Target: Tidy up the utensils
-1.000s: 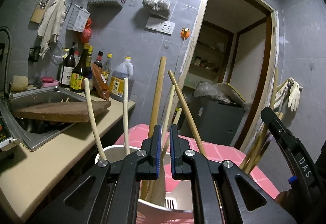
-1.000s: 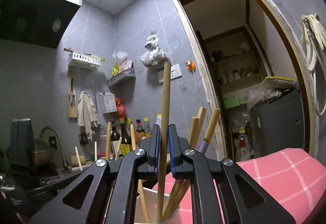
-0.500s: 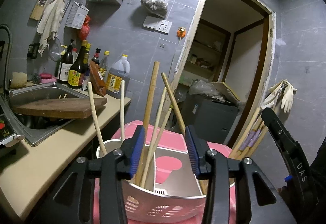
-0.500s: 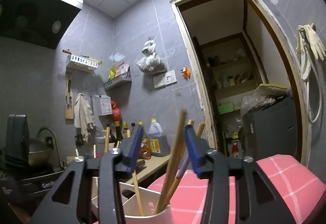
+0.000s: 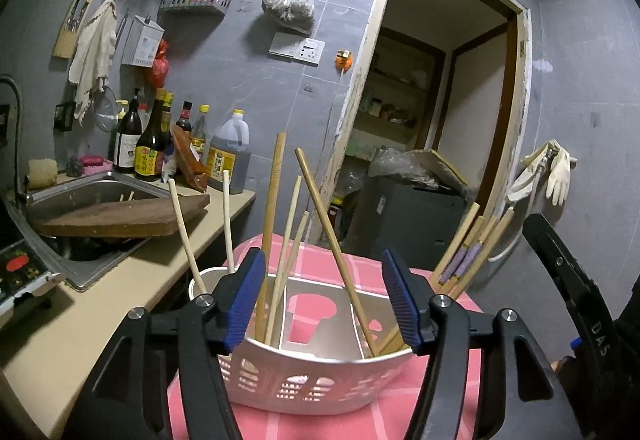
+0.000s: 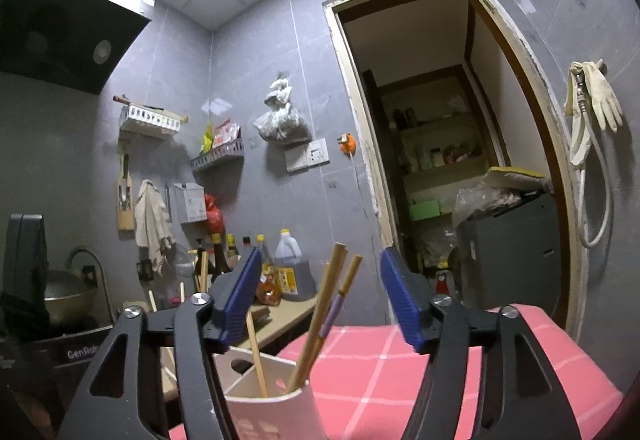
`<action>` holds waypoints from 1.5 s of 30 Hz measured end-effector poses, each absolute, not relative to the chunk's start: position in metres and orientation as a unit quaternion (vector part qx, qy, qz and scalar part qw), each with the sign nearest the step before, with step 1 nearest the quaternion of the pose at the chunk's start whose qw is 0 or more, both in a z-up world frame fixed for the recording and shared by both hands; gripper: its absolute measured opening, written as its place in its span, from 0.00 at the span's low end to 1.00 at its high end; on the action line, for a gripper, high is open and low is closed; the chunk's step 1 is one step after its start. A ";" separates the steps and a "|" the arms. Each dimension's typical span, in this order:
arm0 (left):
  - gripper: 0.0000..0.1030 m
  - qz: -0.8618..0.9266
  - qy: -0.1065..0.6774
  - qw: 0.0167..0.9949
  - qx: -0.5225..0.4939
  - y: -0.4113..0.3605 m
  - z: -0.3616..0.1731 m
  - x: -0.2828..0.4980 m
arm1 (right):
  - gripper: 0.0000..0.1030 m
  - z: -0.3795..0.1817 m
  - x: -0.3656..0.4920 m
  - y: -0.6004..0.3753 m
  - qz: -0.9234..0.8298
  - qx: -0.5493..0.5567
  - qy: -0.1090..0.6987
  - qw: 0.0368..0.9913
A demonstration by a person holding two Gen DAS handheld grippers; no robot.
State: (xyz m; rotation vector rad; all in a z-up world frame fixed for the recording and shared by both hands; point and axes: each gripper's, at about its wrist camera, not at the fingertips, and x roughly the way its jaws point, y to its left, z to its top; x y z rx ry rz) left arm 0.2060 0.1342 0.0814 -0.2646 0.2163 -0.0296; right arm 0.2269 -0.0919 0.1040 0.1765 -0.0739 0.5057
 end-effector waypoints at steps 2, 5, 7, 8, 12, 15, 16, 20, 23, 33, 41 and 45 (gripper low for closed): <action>0.58 -0.011 0.111 0.986 -0.127 0.132 0.082 0.202 | 0.67 0.106 0.220 -0.099 0.249 0.087 -0.026 0.964; 0.63 -0.008 0.116 0.986 -0.123 0.129 0.084 0.195 | 0.70 0.108 0.212 -0.109 0.246 0.086 -0.009 0.966; 0.63 -0.006 0.118 0.986 -0.120 0.126 0.085 0.188 | 0.74 0.110 0.204 -0.117 0.242 0.086 0.005 0.966; 0.65 -0.005 0.119 0.986 -0.119 0.125 0.085 0.186 | 0.74 0.110 0.201 -0.121 0.241 0.085 0.010 0.967; 0.71 -0.008 0.120 0.987 -0.110 0.118 0.087 0.173 | 0.78 0.112 0.189 -0.134 0.233 0.078 0.038 0.969; 0.74 -0.014 0.122 0.987 -0.102 0.111 0.087 0.164 | 0.82 0.110 0.179 -0.144 0.225 0.070 0.054 0.970; 0.77 -0.016 0.123 0.987 -0.099 0.109 0.087 0.160 | 0.83 0.109 0.176 -0.147 0.222 0.069 0.059 0.971; 0.82 -0.024 0.126 0.987 -0.093 0.099 0.084 0.148 | 0.91 0.108 0.159 -0.163 0.211 0.069 0.076 0.972; 0.86 -0.029 0.131 0.987 -0.092 0.093 0.081 0.136 | 0.98 0.108 0.145 -0.172 0.206 0.071 0.084 0.972; 0.93 -0.042 0.132 0.987 -0.084 0.076 0.079 0.100 | 1.00 0.109 0.103 -0.193 0.187 0.067 0.109 0.974; 0.96 -0.029 0.127 0.989 -0.068 0.069 0.067 0.068 | 1.00 0.097 0.073 -0.199 0.156 0.045 0.110 0.981; 0.97 -0.016 0.122 0.991 -0.060 0.067 0.056 0.051 | 1.00 0.090 0.060 -0.199 0.138 0.032 0.103 0.984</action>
